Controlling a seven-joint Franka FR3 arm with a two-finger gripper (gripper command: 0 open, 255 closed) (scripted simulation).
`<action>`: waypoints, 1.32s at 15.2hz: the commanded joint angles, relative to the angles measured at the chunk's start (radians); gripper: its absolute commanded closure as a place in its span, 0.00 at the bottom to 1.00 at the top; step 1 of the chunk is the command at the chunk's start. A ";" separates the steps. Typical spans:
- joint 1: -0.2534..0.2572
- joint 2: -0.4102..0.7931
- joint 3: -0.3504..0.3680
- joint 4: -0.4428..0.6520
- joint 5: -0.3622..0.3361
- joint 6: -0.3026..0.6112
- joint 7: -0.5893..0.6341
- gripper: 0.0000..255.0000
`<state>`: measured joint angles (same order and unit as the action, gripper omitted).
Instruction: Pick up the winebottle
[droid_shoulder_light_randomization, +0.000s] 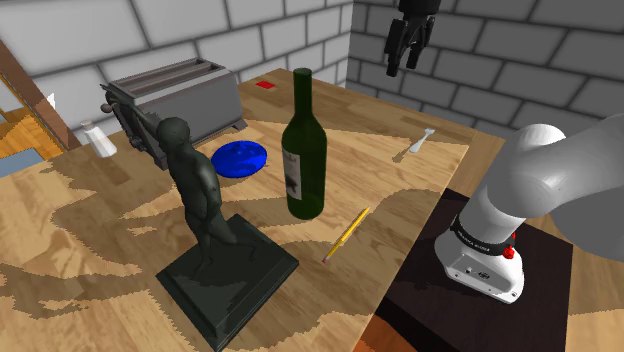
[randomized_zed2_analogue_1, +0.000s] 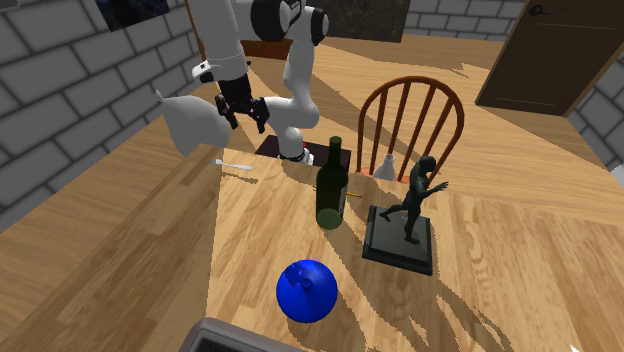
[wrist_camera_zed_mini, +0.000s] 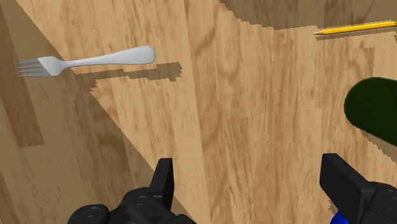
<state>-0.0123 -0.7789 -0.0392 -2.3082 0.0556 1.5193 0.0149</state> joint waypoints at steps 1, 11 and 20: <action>0.000 0.000 0.000 0.000 0.000 0.000 0.000 0.00; 0.065 0.152 0.219 0.213 0.090 -0.053 0.217 0.00; 0.096 0.377 0.418 0.498 0.098 -0.111 0.430 0.00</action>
<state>0.0812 -0.4291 0.3572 -1.8467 0.1564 1.4195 0.4195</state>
